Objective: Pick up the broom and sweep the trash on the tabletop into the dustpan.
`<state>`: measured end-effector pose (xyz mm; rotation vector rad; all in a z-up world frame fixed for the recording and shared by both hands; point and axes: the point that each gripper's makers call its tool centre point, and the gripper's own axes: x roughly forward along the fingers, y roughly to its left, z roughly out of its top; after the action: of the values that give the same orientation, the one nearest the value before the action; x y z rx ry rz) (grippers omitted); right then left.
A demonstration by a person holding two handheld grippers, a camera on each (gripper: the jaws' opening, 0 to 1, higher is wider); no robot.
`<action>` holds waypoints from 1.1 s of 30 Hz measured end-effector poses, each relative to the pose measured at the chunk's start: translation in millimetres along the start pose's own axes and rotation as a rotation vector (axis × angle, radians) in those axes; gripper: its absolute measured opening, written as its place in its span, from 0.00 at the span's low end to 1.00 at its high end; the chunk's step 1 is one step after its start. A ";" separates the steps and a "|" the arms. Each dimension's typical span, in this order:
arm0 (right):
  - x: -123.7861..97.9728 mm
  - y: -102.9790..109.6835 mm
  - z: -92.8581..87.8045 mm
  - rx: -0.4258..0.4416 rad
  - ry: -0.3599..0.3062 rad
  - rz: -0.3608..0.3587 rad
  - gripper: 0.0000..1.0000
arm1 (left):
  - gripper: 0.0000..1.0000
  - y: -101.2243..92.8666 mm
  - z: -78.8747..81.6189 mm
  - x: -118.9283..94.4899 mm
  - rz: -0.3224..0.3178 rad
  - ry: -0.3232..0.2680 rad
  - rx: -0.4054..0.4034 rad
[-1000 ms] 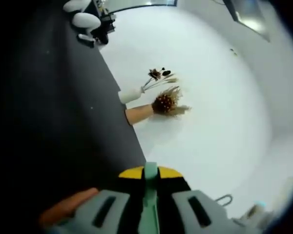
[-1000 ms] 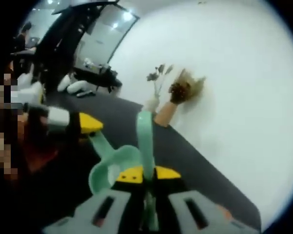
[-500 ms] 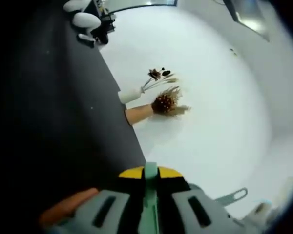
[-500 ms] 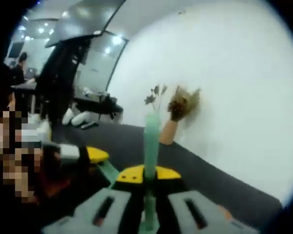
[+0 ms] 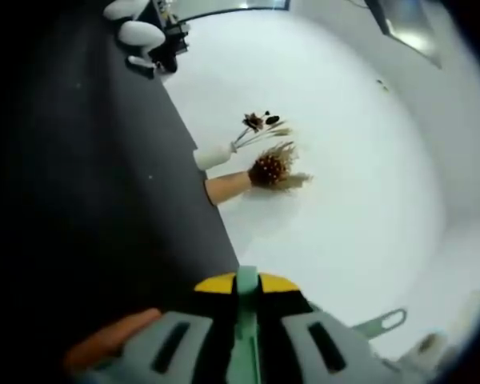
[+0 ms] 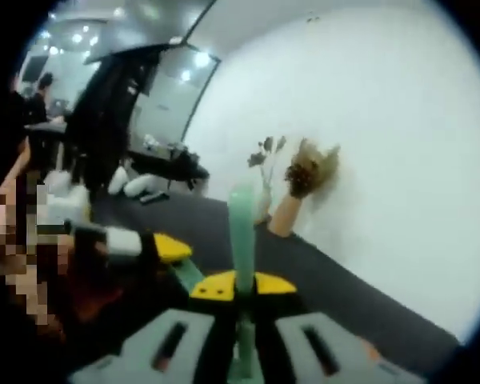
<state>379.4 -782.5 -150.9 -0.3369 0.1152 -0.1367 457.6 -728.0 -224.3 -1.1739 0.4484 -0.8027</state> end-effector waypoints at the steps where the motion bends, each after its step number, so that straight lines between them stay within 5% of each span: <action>1: -1.5 -3.5 3.4 0.016 -0.016 -0.007 0.05 | 0.10 0.0 0.1 -0.2 0.000 0.000 -0.001; 19: -17.2 -84.9 -14.0 0.124 -0.010 -0.180 0.06 | 0.10 15.8 16.1 24.8 0.103 -0.009 -0.099; 33: -22.1 -110.5 -27.3 0.173 0.010 -0.238 0.06 | 0.10 12.8 48.1 35.2 0.125 -0.204 -0.097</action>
<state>341.3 -891.2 -137.3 -0.1762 0.0725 -0.3812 517.7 -721.9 -216.4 -1.2905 0.3906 -0.5523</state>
